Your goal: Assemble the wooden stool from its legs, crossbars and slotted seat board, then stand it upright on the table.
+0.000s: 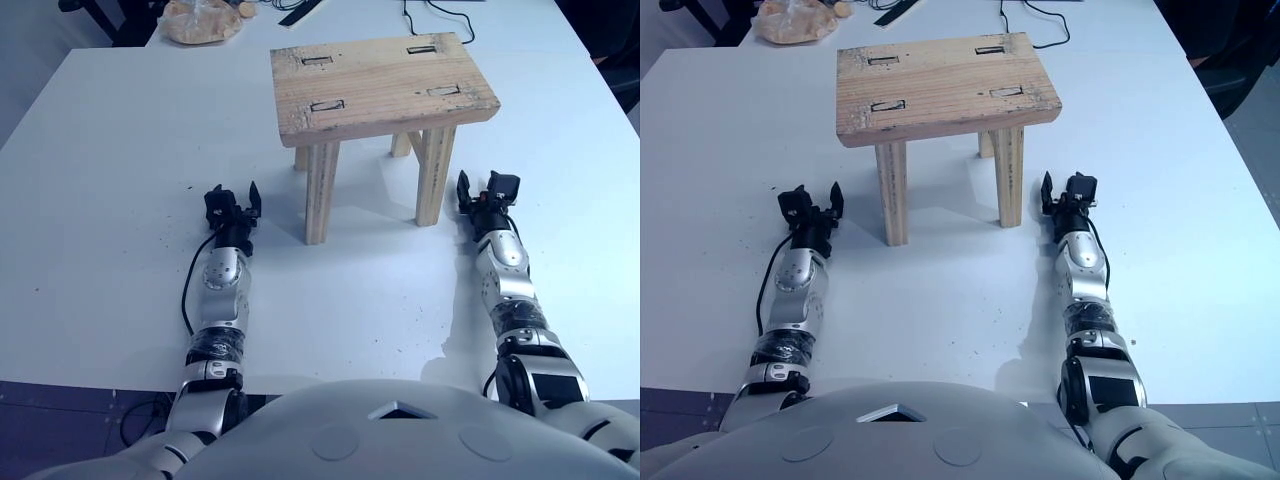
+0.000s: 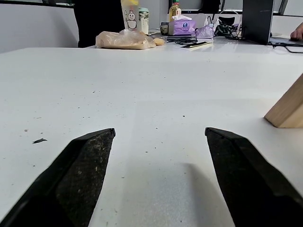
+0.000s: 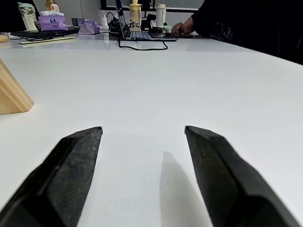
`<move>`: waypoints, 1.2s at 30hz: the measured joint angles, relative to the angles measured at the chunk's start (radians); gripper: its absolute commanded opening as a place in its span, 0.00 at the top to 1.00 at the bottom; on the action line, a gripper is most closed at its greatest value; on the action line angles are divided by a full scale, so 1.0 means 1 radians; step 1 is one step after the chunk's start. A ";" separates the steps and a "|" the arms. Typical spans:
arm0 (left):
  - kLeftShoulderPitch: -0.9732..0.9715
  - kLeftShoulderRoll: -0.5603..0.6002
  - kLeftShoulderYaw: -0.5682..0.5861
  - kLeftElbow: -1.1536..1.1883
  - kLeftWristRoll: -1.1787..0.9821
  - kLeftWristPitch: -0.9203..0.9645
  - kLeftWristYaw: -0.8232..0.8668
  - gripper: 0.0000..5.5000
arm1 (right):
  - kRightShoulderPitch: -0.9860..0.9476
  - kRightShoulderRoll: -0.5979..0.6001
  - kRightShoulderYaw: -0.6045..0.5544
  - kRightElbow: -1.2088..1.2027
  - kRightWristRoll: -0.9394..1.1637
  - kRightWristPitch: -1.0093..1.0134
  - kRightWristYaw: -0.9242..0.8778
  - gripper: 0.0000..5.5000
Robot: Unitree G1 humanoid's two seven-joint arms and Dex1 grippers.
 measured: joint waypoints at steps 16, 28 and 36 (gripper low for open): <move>-0.074 -0.025 -0.005 0.034 0.073 0.070 0.097 0.36 | -0.117 0.025 -0.010 0.095 -0.068 0.058 -0.087 0.42; -0.179 -0.045 -0.005 0.179 0.086 -0.006 0.120 0.36 | -0.278 0.013 -0.054 0.347 -0.078 0.004 -0.133 0.42; -0.189 -0.044 -0.006 0.206 0.101 -0.043 0.134 0.36 | -0.314 0.009 -0.080 0.397 -0.082 0.008 -0.191 0.42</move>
